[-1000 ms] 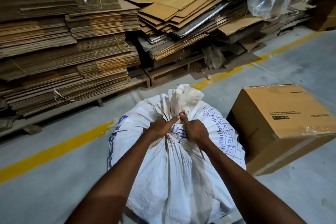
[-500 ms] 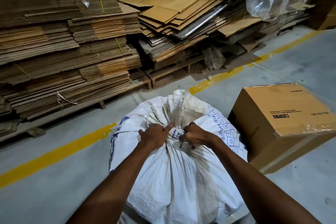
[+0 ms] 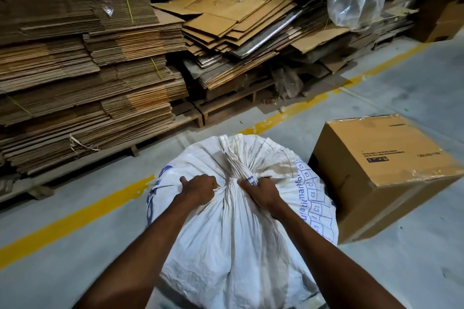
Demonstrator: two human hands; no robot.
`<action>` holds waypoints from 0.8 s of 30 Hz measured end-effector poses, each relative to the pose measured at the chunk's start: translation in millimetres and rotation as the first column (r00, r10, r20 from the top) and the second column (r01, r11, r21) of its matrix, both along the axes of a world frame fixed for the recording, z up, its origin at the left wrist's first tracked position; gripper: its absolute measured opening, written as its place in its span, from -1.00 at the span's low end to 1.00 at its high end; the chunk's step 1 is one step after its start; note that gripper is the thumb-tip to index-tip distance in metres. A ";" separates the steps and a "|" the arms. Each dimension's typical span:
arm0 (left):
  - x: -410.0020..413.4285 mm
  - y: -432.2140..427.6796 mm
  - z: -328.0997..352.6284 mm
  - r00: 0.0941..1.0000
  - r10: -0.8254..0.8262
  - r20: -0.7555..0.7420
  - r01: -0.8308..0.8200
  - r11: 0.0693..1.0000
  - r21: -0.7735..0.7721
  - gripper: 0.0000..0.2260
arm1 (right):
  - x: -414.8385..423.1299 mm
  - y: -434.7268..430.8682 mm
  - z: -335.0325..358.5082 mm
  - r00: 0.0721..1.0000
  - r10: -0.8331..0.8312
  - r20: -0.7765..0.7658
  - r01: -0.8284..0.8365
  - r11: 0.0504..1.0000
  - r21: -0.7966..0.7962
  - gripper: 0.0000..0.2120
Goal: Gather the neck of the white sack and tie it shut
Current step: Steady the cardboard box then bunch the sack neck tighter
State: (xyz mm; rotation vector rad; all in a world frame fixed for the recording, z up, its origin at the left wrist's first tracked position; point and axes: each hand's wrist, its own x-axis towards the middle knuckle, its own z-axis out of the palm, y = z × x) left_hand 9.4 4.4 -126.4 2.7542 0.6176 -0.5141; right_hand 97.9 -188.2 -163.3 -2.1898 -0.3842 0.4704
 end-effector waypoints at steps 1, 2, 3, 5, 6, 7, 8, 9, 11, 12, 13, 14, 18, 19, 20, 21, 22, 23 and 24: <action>-2.2 0.1 -0.3 1.000 -0.021 0.016 0.020 0.999 0.048 -0.77 | 0.9 0.1 -2.3 1.000 -0.001 -0.010 0.001 1.000 0.009 -0.39; -2.3 1.9 -2.2 0.999 -0.043 0.034 0.040 0.995 0.088 -0.81 | 1.1 0.4 -3.2 1.000 -0.002 -0.016 0.002 1.000 0.019 -0.39; -2.0 3.4 -1.7 0.997 -0.064 0.053 0.058 0.992 0.113 -0.85 | 1.6 0.9 -4.9 1.000 -0.003 -0.018 0.004 1.000 0.027 -0.39; 1.0 7.4 3.6 0.990 -0.088 0.113 0.075 0.990 0.118 -0.88 | 3.8 1.2 -8.7 1.000 -0.012 -0.011 0.012 0.999 0.042 -0.38; 3.2 9.0 7.8 0.983 -0.096 0.157 0.079 0.991 0.109 -0.86 | 4.6 0.9 -8.8 1.000 -0.014 -0.007 0.015 0.999 0.043 -0.38; 5.3 9.7 13.7 0.974 -0.098 0.202 0.082 0.993 0.085 -0.85 | 5.4 0.8 -8.0 1.000 -0.021 -0.007 0.021 0.999 0.036 -0.39; 8.0 10.6 20.5 0.965 -0.089 0.245 0.082 0.996 0.041 -0.86 | 5.8 1.1 -6.7 1.000 -0.026 -0.010 0.026 0.999 0.021 -0.40; 11.5 11.2 27.9 0.958 -0.082 0.275 0.089 0.996 -0.014 -0.86 | 6.4 1.5 -5.6 0.999 -0.034 -0.013 0.034 0.999 0.003 -0.40; 18.3 10.3 47.7 0.962 -0.048 0.268 0.095 0.982 -0.166 -0.84 | 7.2 2.9 -1.2 0.998 -0.059 -0.007 0.059 0.997 -0.043 -0.37; 20.6 9.1 57.5 0.976 -0.020 0.217 0.080 0.959 -0.273 -0.84 | 6.9 3.5 1.6 0.997 -0.076 0.000 0.075 0.995 -0.057 -0.32; 22.3 7.7 65.3 0.990 -0.004 0.139 0.059 0.920 -0.386 -0.83 | 6.7 4.6 3.5 0.996 -0.093 0.005 0.093 0.993 -0.069 -0.28; 23.1 5.4 71.9 0.999 -0.001 0.051 0.026 0.866 -0.499 -0.83 | 6.3 5.0 6.0 0.994 -0.105 0.013 0.106 0.991 -0.076 -0.27; 20.8 -3.3 82.6 0.977 0.048 -0.206 -0.192 0.607 -0.771 -0.80 | 5.1 3.7 11.8 0.993 -0.116 -0.003 0.116 0.991 -0.073 -0.39; 19.2 -3.8 83.6 0.964 0.105 -0.242 -0.261 0.521 -0.813 -0.77 | 5.9 2.4 11.3 0.992 -0.124 -0.025 0.123 0.991 -0.056 -0.38; 16.9 -3.7 84.2 0.951 0.168 -0.258 -0.306 0.438 -0.845 -0.73 | 6.2 1.0 11.9 0.991 -0.128 -0.043 0.127 0.991 -0.039 -0.37; 14.6 -2.2 81.7 0.939 0.231 -0.254 -0.327 0.373 -0.868 -0.71 | 6.4 -0.2 12.1 0.990 -0.130 -0.060 0.129 0.991 -0.030 -0.36; 11.6 -1.9 78.4 0.926 0.292 -0.239 -0.330 0.316 -0.889 -0.71 | 5.8 -1.6 13.3 0.989 -0.130 -0.074 0.129 0.991 -0.024 -0.38; 7.3 -3.2 73.9 0.915 0.343 -0.210 -0.312 0.276 -0.909 -0.74 | 5.7 -2.3 14.8 0.987 -0.133 -0.091 0.132 0.991 -0.013 -0.41; 2.1 -6.7 67.7 0.910 0.382 -0.159 -0.274 0.269 -0.923 -0.78 | 5.3 -3.2 17.2 0.986 -0.137 -0.099 0.137 0.991 -0.006 -0.43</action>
